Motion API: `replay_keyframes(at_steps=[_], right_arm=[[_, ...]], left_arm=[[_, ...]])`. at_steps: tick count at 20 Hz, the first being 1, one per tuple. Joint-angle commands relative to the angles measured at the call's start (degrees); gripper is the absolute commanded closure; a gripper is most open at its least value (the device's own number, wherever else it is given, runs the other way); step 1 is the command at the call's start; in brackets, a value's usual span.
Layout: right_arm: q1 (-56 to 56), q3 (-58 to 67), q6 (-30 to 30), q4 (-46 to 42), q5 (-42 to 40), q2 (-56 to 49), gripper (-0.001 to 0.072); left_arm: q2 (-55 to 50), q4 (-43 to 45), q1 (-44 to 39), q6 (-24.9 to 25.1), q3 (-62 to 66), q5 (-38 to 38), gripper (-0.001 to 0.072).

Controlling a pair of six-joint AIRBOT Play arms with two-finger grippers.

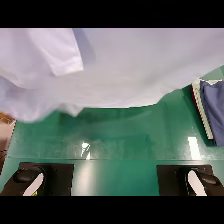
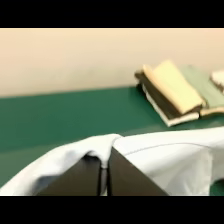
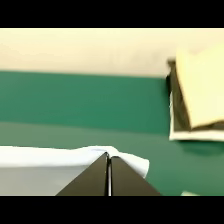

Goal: Fold the shirts.

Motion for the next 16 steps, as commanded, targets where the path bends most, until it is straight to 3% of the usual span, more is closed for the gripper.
replay_keyframes(at_steps=[1, 5, 9, 13, 16], right_arm=[[-0.02, 10.84, 0.13, -2.58, 3.87, -1.44, 0.0703], [-0.02, 19.69, 2.69, -2.43, 14.8, -11.76, 0.0704], [0.0, 17.59, 4.15, -2.45, 20.24, -23.87, 0.0704], [4.39, 7.98, 4.07, -5.07, 20.02, -36.65, 0.0704], [7.91, 4.94, 4.0, -8.61, 17.07, -47.36, 0.0703]], left_arm=[[-0.5, 0.46, 0.02, -1.6, 7.06, -0.24, 0.0686], [-7.93, 0.7, 0.02, -1.6, 6.97, -9.03, 0.0685], [-23.12, 0.74, 0.02, 0.13, 5.97, -19.96, 0.0683], [-38.6, 0.79, 0.02, 1.88, -1.03, -17.88, 0.0683], [-48.61, 1.16, 0.02, 2.29, -5.68, -11.37, 0.0683]])
